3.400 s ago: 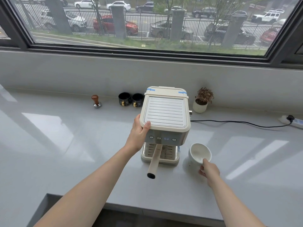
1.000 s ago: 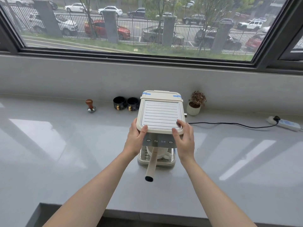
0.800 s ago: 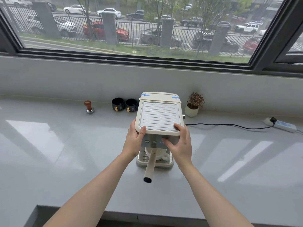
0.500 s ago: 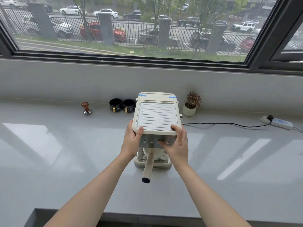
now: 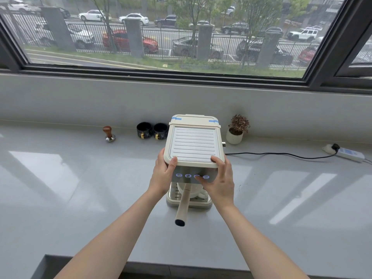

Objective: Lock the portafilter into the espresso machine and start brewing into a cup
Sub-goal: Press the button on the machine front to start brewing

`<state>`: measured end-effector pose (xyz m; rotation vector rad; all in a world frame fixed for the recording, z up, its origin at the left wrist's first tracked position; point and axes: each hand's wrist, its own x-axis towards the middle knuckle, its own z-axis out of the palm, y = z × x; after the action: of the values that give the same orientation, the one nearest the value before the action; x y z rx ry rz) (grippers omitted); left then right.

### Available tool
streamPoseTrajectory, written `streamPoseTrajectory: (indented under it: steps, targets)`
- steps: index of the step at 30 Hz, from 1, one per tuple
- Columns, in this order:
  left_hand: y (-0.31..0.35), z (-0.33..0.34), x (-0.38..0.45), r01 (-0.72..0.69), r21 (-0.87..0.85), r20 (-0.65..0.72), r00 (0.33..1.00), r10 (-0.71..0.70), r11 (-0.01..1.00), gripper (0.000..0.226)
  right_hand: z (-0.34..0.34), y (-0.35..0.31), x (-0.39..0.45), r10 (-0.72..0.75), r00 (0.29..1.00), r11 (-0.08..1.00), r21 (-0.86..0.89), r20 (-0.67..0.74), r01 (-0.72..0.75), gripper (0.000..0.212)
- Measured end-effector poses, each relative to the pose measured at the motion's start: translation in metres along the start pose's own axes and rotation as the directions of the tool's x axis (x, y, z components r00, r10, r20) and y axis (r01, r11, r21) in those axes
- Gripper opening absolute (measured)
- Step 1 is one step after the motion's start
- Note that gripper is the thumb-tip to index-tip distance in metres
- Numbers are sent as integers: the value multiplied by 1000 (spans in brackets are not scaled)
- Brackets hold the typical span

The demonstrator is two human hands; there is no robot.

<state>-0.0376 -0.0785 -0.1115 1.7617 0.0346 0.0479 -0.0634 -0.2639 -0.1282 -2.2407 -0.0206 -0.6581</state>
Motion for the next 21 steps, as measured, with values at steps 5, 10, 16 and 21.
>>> streamPoseTrajectory:
  steps: [5, 10, 16, 21]
  targets:
    - [5, -1, -2, 6, 4, 9, 1000, -6, 1000, 60, -3, -2, -1, 19, 1000, 999, 35, 10, -20, 74]
    - [8, 0, -5, 5, 7, 4, 1000, -5, 1000, 69, -9, -4, 0, 20, 999, 999, 46, 26, -21, 72]
    - [15, 3, -11, 15, 2, -28, 999, -15, 1000, 75, -13, -9, 0, 34, 999, 996, 81, 34, -37, 72]
    - [17, 0, -10, 18, 36, -18, 1000, -17, 999, 78, -20, -7, 5, 33, 998, 997, 63, 60, -37, 68]
